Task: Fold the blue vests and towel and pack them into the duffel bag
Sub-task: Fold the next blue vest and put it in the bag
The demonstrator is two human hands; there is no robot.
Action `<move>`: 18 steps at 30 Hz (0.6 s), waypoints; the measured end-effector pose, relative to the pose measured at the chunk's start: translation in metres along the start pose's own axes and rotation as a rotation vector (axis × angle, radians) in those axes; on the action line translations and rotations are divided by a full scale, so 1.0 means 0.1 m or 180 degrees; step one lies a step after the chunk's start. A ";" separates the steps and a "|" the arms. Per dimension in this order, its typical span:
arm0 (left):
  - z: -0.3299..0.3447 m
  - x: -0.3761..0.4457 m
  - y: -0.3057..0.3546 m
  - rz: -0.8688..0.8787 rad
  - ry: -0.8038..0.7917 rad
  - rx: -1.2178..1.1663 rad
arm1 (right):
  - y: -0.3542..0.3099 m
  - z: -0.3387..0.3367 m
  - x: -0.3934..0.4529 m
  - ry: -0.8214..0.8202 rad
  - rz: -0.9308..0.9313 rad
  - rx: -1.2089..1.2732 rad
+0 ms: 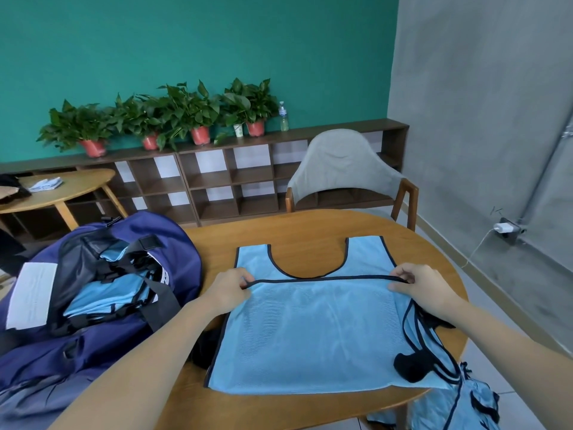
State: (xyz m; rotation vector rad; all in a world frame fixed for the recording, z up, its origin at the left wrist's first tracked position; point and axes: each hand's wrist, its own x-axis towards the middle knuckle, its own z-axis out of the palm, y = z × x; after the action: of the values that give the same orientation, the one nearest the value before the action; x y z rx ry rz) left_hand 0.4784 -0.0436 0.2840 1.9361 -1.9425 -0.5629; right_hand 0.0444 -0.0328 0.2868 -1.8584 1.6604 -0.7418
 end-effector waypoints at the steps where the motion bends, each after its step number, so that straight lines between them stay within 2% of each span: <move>1: 0.00 0.00 0.00 0.0038 0.0018 0.0032 | -0.01 0.00 -0.01 -0.0023 -0.0021 -0.0041; 6: -0.01 -0.09 0.09 0.0130 0.0106 -0.0121 | -0.06 -0.04 -0.07 -0.0020 -0.0053 -0.0097; 13: -0.18 -0.20 0.12 -0.0235 0.0156 -0.1147 | -0.10 -0.12 -0.13 0.0095 0.0067 0.0106; 18: -0.30 -0.24 0.13 -0.0189 0.0483 -0.1266 | -0.20 -0.31 -0.03 0.0095 0.0145 0.0159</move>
State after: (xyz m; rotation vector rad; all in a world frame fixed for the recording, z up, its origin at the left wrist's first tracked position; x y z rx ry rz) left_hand 0.4825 -0.0206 0.3178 1.7314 -1.5464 -0.7322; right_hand 0.0363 -0.0284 0.3220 -1.7774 1.6816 -0.7886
